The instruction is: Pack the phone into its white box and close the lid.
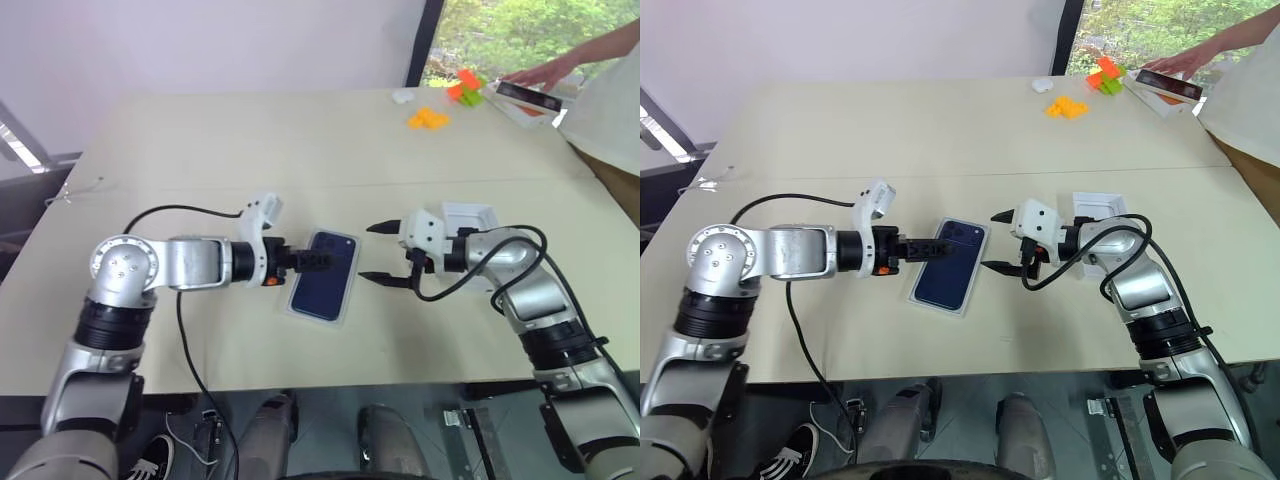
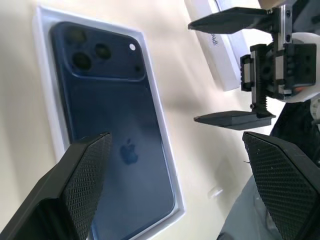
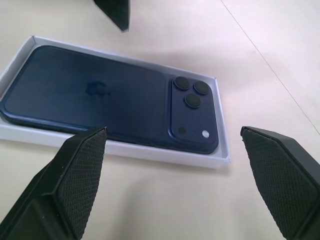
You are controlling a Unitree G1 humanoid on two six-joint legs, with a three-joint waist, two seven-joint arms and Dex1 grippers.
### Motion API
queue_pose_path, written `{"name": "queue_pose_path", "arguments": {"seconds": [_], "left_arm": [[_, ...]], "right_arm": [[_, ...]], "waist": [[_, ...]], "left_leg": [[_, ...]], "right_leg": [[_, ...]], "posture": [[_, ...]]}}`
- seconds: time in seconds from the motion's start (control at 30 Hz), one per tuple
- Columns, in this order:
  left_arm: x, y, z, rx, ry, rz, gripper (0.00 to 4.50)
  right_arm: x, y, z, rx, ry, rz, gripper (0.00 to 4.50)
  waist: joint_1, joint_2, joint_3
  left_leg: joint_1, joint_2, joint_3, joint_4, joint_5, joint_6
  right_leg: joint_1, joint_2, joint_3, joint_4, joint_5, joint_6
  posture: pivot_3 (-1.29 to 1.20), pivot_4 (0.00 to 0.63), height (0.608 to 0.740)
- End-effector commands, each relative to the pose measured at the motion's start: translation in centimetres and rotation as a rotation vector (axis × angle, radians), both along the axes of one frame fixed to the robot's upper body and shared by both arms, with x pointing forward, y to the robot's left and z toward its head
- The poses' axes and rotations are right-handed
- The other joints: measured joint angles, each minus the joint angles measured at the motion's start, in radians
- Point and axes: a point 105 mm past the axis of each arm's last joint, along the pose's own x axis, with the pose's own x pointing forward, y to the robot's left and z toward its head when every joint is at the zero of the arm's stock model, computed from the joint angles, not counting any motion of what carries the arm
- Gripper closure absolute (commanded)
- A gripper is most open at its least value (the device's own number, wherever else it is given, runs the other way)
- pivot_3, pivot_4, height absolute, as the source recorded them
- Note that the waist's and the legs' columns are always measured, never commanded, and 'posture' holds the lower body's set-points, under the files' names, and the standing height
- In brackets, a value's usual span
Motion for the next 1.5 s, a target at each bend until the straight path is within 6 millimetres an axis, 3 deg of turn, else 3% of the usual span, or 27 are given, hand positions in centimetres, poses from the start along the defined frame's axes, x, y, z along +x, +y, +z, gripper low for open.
{"name": "queue_pose_path", "arguments": {"seconds": [0.03, 0.2, 0.3, 0.5, 0.53, 0.8, 1.0, 1.23, 1.37, 1.5], "left_arm": [[-0.4, 0.5, 1.5, -0.021, -0.055, -0.021, 0.07], [0.5, 1.9, 0.3, 0.010, -0.090, 0.069, 0.07], [1.1, 2.2, -0.7, -0.007, -0.099, 0.121, 1.41], [1.5, 1.4, -2.1, -0.055, -0.121, 0.141, 4.49], [1.7, 1.1, -2.3, -0.084, -0.113, 0.152, 4.50], [1.1, -1.1, -4.2, -0.088, -0.089, 0.108, 4.50], [0.7, -0.9, -6.3, 0.014, -0.048, 0.105, 4.50], [1.7, -0.3, -3.5, -0.053, -0.155, 0.145, 4.50], [2.5, 1.8, -1.5, -0.063, -0.229, 0.194, 4.50], [2.8, 4.5, -1.9, 0.017, -0.225, 0.226, 4.50]], "right_arm": [[0.4, 0.3, 1.8, 0.042, -0.045, 0.002, 0.00], [0.1, 1.0, 2.8, 0.140, -0.007, 0.006, 0.00], [0.1, 1.4, 3.2, 0.189, 0.015, -0.004, 0.91], [-0.4, 2.7, 1.8, 0.170, 0.012, -0.009, 4.05], [-0.5, 3.0, 1.4, 0.159, 0.009, -0.009, 4.45], [-1.0, 5.0, -1.4, 0.078, -0.006, -0.027, 4.45], [-0.8, 4.2, -4.1, -0.136, -0.093, -0.019, 4.45], [0.0, 4.1, -1.7, 0.009, -0.050, -0.072, 4.45], [-0.3, 3.1, 0.1, 0.083, -0.013, -0.066, 4.45], [-0.2, 0.9, 0.3, 0.036, -0.001, -0.089, 4.45]], "waist": [[0.000, 0.000, 0.000], [0.002, 0.000, 0.000], [0.004, 0.000, 0.000], [0.007, 0.000, 0.000], [0.006, 0.000, 0.000], [0.004, 0.000, 0.000], [0.004, 0.001, -0.001], [0.004, 0.000, 0.000], [0.005, 0.000, 0.000], [0.004, 0.000, 0.000]], "left_leg": [[0.000, 0.000, 0.000, 0.000, 0.000, 0.000], [0.000, 0.000, 0.000, 0.000, 0.000, 0.000], [0.000, 0.000, 0.000, 0.000, -0.001, -0.001], [-0.001, 0.000, 0.001, 0.000, -0.001, -0.002], [-0.001, 0.000, 0.001, 0.000, -0.001, -0.002], [-0.001, 0.000, 0.001, -0.001, -0.001, -0.001], [0.001, 0.000, 0.001, 0.000, -0.001, -0.002], [0.001, 0.000, 0.000, 0.000, -0.001, -0.002], [0.000, 0.000, 0.000, 0.000, 0.000, 0.000], [0.000, 0.000, 0.000, -0.001, -0.001, 0.000]], "right_leg": [[0.000, 0.000, 0.000, 0.000, 0.000, 0.000], [0.000, 0.000, 0.000, 0.000, 0.000, 0.000], [0.000, -0.001, 0.000, 0.000, 0.000, 0.000], [-0.001, -0.001, 0.000, -0.001, 0.000, 0.000], [-0.001, -0.001, 0.001, -0.001, 0.000, 0.000], [-0.001, 0.000, 0.001, -0.001, 0.000, 0.000], [0.001, 0.000, 0.000, -0.001, 0.000, 0.000], [0.002, 0.000, 0.000, -0.001, 0.000, -0.001], [0.000, 0.000, 0.000, -0.001, 0.000, 0.000], [-0.001, 0.000, 0.000, -0.001, 0.000, 0.000]], "posture": [[0.00, 0.150, 0.740], [0.00, 0.150, 0.740], [0.00, 0.150, 0.740], [0.00, 0.150, 0.740], [0.00, 0.150, 0.740], [0.00, 0.150, 0.740], [0.00, 0.150, 0.740], [0.00, 0.150, 0.740], [0.00, 0.150, 0.740], [0.00, 0.150, 0.740]]}}
